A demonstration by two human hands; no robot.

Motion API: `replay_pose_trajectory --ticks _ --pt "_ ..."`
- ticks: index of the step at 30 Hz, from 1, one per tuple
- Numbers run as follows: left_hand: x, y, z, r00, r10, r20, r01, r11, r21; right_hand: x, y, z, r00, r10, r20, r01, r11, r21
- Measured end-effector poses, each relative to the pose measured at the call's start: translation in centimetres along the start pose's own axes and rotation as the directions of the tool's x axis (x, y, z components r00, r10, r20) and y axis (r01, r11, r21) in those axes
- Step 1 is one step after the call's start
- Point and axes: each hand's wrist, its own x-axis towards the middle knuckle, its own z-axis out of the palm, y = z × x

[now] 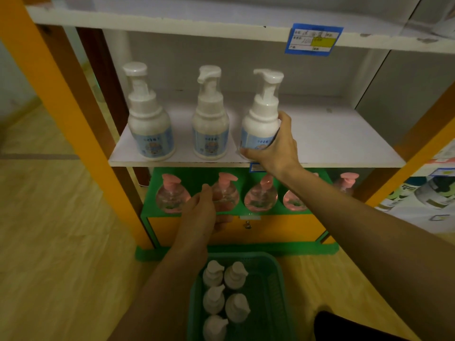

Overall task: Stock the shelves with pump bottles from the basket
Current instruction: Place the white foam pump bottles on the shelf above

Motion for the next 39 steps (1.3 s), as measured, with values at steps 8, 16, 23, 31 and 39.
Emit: replay_pose_trajectory --ticks 8,16,23,31,39 --pt "-0.3 -0.1 -0.3 1.0 0.024 0.012 -0.024 1.0 0.007 0.0 0.1 -0.5 1.0 0.022 -0.003 -0.022 0.999 0.024" --pt "-0.4 -0.5 -0.5 1.0 0.018 0.015 -0.018 0.999 0.033 -0.6 0.1 -0.8 0.997 0.05 0.051 -0.052 0.997 0.053" --pt "-2.0 -2.6 -0.5 0.998 0.05 0.046 -0.055 0.99 0.127 -7.4 1.1 -1.9 0.979 0.026 -0.203 -0.036 0.998 -0.044" --pt "-3.4 -10.1 -1.2 0.995 0.049 0.084 -0.076 0.931 0.357 -17.0 7.3 -0.7 0.997 0.004 -0.078 -0.016 0.988 -0.154" --pt "-2.0 -18.0 -3.0 0.986 -0.017 0.168 -0.103 0.727 0.679 -20.6 14.1 0.2 0.955 0.226 0.19 -0.163 0.94 -0.301"
